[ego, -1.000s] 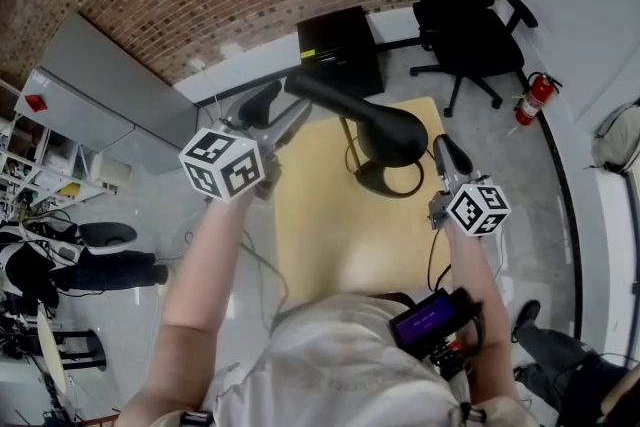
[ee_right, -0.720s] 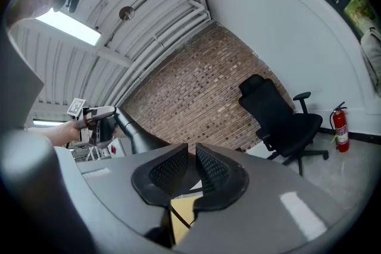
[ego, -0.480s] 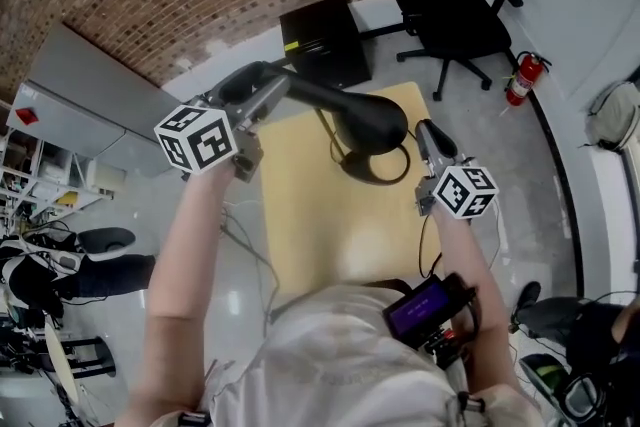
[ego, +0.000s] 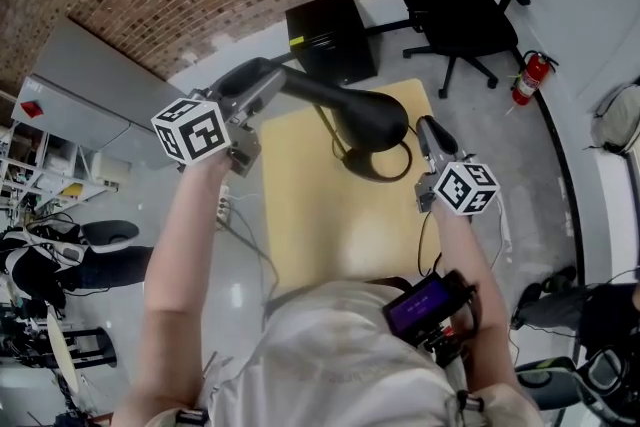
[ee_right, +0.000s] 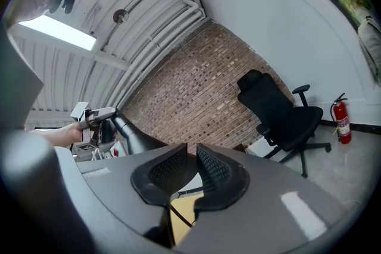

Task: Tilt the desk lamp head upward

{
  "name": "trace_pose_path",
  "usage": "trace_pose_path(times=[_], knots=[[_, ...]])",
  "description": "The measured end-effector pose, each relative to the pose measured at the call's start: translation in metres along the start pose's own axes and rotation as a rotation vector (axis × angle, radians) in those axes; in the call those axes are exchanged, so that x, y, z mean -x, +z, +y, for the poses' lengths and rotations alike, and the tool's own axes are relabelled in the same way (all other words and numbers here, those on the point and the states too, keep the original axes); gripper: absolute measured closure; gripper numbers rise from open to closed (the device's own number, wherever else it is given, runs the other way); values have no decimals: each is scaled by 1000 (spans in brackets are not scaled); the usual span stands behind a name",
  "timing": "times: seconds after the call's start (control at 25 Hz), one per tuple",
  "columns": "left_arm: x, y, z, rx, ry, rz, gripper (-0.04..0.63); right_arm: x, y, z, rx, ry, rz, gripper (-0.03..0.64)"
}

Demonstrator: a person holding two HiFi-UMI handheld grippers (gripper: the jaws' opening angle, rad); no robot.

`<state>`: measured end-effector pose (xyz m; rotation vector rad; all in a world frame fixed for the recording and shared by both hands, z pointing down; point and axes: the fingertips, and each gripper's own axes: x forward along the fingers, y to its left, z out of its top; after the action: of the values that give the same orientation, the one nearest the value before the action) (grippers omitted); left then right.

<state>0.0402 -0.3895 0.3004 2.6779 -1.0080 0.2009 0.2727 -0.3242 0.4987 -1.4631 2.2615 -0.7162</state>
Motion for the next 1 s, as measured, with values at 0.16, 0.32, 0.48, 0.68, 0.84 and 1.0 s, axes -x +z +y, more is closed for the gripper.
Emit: trace_pose_path(times=[0.16,0.32,0.48,0.68,0.84,1.0], knots=[[2,1,2,-4,5,8,344,-6,-4,3,-32,6,1,554],[1,3,1,-11,10,10,344,-7,-4,4,-85,6,4,554],[1,3,-2,-21,11,2,342,-9,-11,2,-113,-1,32,549],[2,5,-3,-26,15,1,341,-19,-17,4,-166,24,50,508],[0,5,-2,-28,20,6,339,-23,-20,-5,-218,16,51,490],[2,5,0,-29,25,4,339,-23,-31,-11,-324,20,60,457]])
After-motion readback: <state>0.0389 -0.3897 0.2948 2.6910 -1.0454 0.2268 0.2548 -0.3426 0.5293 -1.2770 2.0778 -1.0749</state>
